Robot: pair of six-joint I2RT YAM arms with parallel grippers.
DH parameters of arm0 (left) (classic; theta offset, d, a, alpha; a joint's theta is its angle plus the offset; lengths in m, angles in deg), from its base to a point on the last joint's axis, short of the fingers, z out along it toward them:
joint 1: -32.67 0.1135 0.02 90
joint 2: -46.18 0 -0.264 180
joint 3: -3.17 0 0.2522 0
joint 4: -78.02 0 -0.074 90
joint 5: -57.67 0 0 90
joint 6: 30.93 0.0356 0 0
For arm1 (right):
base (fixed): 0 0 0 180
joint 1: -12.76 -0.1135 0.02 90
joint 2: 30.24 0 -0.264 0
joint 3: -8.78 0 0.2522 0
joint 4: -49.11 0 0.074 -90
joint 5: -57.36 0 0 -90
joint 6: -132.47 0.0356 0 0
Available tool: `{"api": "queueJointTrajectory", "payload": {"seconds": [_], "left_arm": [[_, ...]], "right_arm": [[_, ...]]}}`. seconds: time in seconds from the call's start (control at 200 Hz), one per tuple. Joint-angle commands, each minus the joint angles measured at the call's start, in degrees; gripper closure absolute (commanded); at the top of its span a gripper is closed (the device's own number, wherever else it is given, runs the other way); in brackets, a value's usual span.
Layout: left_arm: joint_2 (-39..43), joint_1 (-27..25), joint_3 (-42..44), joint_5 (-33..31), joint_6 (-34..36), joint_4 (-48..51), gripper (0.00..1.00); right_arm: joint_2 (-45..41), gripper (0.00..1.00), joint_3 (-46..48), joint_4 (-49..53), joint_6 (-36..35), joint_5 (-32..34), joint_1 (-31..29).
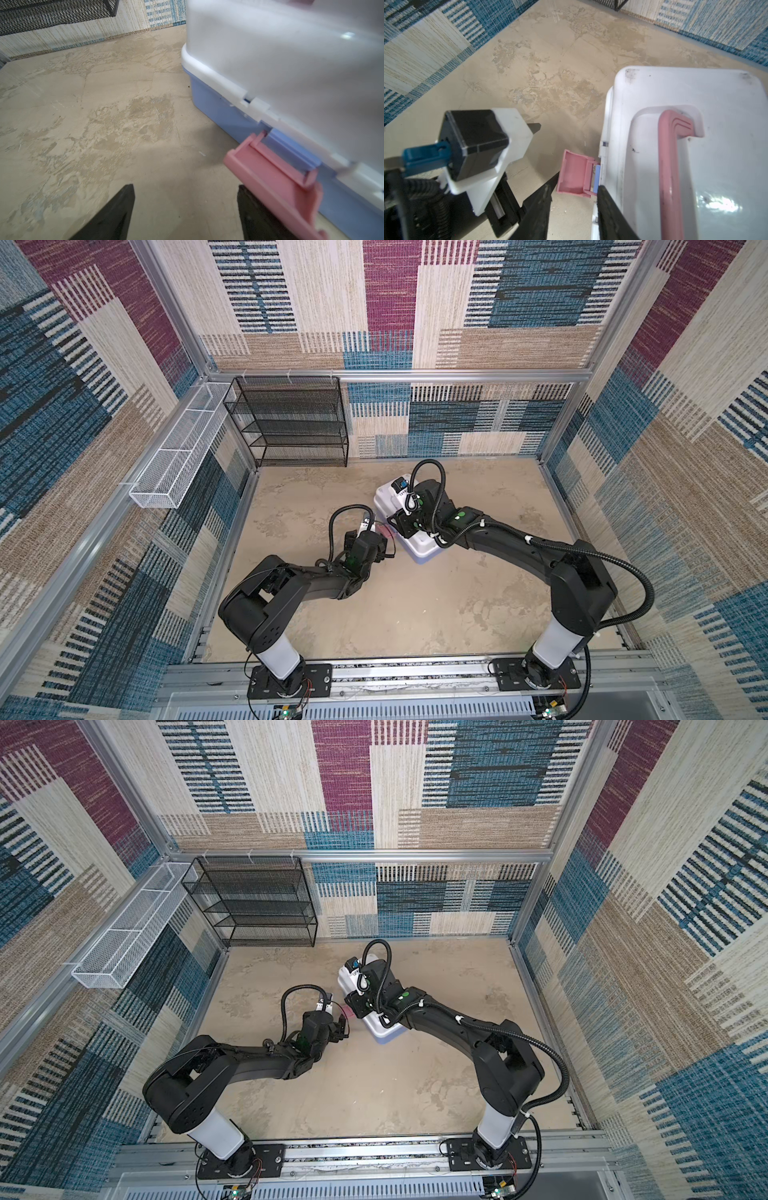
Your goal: Pack the tool kit
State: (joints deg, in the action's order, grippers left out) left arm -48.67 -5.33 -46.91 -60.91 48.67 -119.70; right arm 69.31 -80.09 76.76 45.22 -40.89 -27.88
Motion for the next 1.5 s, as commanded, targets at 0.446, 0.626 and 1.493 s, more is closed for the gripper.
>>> {"api": "queueJointTrajectory", "payload": {"seconds": [0.446,0.626,1.493], "left_arm": [[-0.45,0.38,-1.63,2.28,-1.19,3.67,0.20],[-0.89,0.38,-2.18,2.52,-0.95,4.91,0.21],[0.76,0.64,-5.80,4.67,-0.83,14.76,0.23]], "right_arm": [[3.04,0.65,-2.28,2.45,2.14,2.72,-0.75],[3.37,0.67,-2.14,2.50,2.49,3.03,-0.80],[2.85,0.68,-1.40,1.72,3.06,3.43,-0.75]]}}
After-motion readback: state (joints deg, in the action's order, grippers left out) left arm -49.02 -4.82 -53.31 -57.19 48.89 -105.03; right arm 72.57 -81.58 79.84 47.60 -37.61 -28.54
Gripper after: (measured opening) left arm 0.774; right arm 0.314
